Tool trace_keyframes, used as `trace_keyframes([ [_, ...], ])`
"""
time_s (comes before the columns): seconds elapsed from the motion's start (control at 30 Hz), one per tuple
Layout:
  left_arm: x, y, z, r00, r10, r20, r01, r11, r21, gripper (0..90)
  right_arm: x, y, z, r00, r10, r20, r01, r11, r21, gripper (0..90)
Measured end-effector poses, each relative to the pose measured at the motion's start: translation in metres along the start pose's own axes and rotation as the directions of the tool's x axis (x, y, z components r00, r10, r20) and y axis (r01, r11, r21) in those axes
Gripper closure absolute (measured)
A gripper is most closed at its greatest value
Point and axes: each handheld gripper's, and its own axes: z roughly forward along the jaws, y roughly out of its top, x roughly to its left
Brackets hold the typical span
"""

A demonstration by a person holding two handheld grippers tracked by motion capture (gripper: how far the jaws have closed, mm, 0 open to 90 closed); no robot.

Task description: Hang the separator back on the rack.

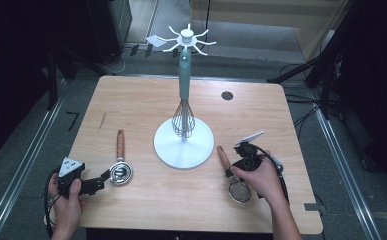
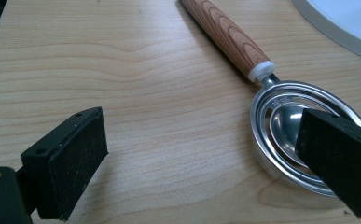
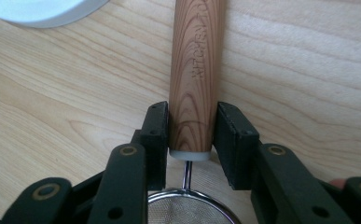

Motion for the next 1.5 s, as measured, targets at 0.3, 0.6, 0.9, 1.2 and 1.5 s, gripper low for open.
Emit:
trace_keyframes([
  [0.3,0.0,0.0,0.0,1.0,0.0,0.001,0.0,1.0,-0.001,2.5,0.0,-0.003,0.002,1.0,-0.002,-0.004,0.002,1.0,0.002,70.5],
  [0.6,0.001,0.0,-0.001,1.0,-0.008,0.006,0.008,0.9999,-0.008,2.5,-0.006,-0.013,-0.022,0.9991,-0.024,-0.035,0.018,0.983,-0.183,70.6],
  [0.9,0.002,0.0,-0.002,0.9999,-0.013,0.008,0.013,0.9998,-0.015,2.5,0.008,-0.021,-0.04,0.9904,-0.133,-0.037,0.107,0.907,-0.407,70.6],
  [1.2,0.002,0.0,-0.002,0.9999,-0.01,0.01,0.01,0.9998,-0.015,2.5,0.025,-0.028,-0.059,0.9766,-0.213,-0.027,0.159,0.8,-0.578,70.5],
  [1.5,0.003,0.0,-0.002,0.9995,-0.03,0.01,0.03,0.9993,-0.024,2.5,0.039,-0.033,-0.071,0.9617,-0.273,0.024,0.214,0.695,-0.686,70.5],
])
